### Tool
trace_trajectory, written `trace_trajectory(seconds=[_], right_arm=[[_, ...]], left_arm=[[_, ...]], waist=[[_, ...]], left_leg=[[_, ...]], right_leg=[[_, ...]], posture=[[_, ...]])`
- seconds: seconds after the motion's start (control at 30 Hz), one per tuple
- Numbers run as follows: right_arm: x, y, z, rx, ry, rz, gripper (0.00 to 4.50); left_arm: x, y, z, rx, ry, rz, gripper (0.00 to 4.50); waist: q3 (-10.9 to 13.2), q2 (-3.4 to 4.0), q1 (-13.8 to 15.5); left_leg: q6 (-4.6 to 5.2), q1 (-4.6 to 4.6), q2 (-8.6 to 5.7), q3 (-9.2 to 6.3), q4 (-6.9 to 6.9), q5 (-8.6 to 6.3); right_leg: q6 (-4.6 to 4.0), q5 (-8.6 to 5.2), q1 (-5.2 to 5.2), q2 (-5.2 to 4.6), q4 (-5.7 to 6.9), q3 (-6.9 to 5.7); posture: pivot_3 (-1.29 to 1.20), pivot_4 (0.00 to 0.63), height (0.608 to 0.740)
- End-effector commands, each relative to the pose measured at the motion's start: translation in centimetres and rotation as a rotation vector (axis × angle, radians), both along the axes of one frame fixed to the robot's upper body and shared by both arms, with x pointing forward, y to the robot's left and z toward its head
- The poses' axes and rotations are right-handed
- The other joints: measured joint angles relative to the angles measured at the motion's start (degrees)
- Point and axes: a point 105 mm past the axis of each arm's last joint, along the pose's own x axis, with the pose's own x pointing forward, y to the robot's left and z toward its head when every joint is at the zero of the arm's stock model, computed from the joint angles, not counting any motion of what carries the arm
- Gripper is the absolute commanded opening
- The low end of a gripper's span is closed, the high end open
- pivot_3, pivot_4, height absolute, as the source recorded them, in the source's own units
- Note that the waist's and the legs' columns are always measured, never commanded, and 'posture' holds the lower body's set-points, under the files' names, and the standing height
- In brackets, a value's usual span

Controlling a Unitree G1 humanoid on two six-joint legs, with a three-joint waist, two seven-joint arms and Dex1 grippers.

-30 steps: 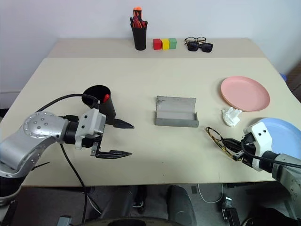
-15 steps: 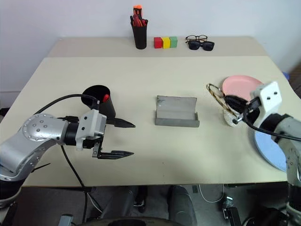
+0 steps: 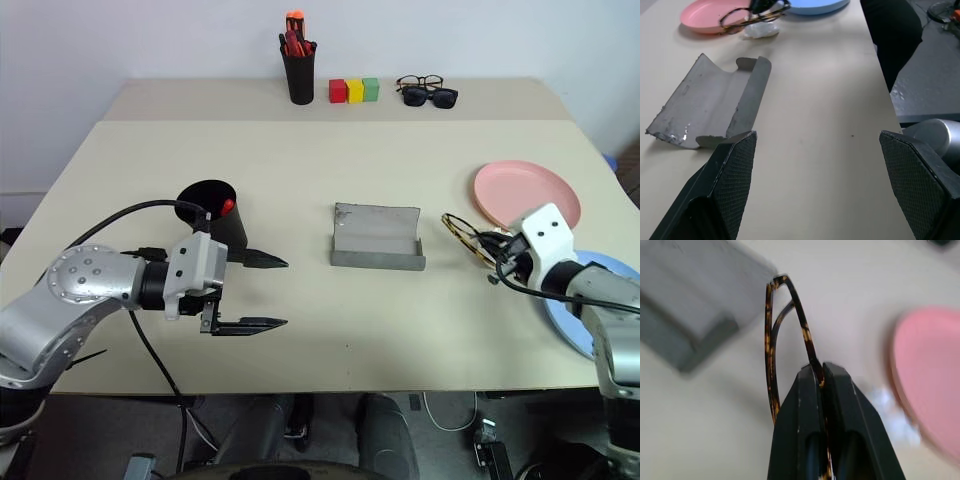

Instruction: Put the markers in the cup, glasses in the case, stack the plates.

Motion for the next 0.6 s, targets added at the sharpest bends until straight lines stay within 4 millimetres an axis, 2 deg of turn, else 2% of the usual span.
trace_trajectory(seconds=[0.03, 0.23, 0.33, 0.5, 0.6], right_arm=[[-1.0, 0.3, 0.4, -0.034, 0.0, 0.006, 0.03], [-2.7, 1.6, -1.6, -0.01, 0.083, 0.025, 0.03], [-3.2, 2.4, -1.8, 0.026, 0.114, 0.048, 0.94], [-3.2, 2.5, -0.7, 0.084, 0.09, 0.024, 3.4], [-3.0, 1.5, 0.6, 0.103, 0.045, -0.02, 3.4]], left_arm=[[-0.4, -0.2, 0.6, -0.007, -0.034, -0.013, 4.0], [-0.4, -0.2, 0.7, -0.005, -0.036, -0.016, 4.0], [-0.8, -0.1, 0.6, -0.005, -0.034, -0.019, 4.0], [-1.5, -0.3, 0.7, -0.009, -0.033, -0.021, 4.0], [-1.8, -0.4, 0.8, -0.012, -0.03, -0.022, 4.0]], waist=[[0.0, 0.0, -0.01], [-0.01, 0.01, -0.02], [-0.01, 0.01, -0.05], [-0.01, 0.01, 0.06], [-0.01, 0.01, 0.07]], left_leg=[[-0.01, 0.0, 0.0, 0.0, 0.01, 0.0], [-0.01, 0.03, 0.0, 0.0, 0.03, 0.0], [-0.02, 0.04, 0.0, 0.0, 0.03, 0.0], [-0.02, 0.03, 0.0, 0.0, 0.02, 0.0], [-0.03, 0.03, 0.01, 0.0, 0.03, 0.0]], right_leg=[[0.0, 0.0, 0.0, 0.0, 0.0, 0.0], [0.0, 0.0, 0.04, -0.01, 0.0, 0.01], [0.0, 0.0, 0.04, 0.0, 0.0, 0.0], [0.0, 0.0, 0.03, 0.0, 0.0, 0.01], [0.0, 0.0, 0.06, -0.01, -0.01, 0.0]], posture=[[0.0, 0.15, 0.74], [0.0, 0.15, 0.74], [0.0, 0.15, 0.74], [0.0, 0.15, 0.74], [0.0, 0.15, 0.74]])
